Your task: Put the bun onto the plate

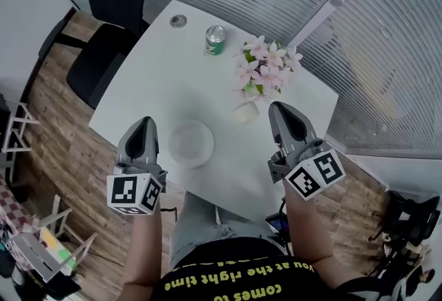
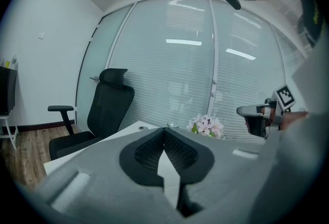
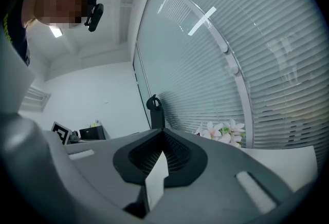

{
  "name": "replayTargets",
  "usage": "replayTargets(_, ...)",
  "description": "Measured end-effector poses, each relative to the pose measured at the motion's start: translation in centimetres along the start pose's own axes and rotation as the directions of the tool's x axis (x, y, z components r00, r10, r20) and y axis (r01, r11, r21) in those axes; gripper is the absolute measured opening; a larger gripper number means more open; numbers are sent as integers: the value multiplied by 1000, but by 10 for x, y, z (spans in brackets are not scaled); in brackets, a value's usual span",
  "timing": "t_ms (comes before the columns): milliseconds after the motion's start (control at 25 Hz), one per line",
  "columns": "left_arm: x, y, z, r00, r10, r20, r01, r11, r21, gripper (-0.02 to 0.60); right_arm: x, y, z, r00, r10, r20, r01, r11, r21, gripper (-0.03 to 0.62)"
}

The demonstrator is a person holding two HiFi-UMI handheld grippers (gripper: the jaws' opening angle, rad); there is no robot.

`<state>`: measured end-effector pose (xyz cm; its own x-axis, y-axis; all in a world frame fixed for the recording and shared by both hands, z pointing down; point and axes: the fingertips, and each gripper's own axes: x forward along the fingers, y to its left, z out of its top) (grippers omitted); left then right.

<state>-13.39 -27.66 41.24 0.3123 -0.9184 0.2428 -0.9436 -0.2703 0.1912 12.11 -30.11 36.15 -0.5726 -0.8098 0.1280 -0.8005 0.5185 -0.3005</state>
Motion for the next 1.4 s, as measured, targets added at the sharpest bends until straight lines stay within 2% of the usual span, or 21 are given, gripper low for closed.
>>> replayTargets(720,19,-5,-25,998,-13,-69,12,1000,-12,0,28,-28,-82,983,-28,-180,20,999,-49,5)
replayTargets(1080,22,-1,-35,996,-2,-89,1,1000,-13,0,43,-48,-130,954,-77,-288,41,991,-126,6)
replayTargets(1400,24,-3,-39,995,-9,-97,6,999,-31,1,52,-58,-162,932,-93,-351,51,990,-128,46)
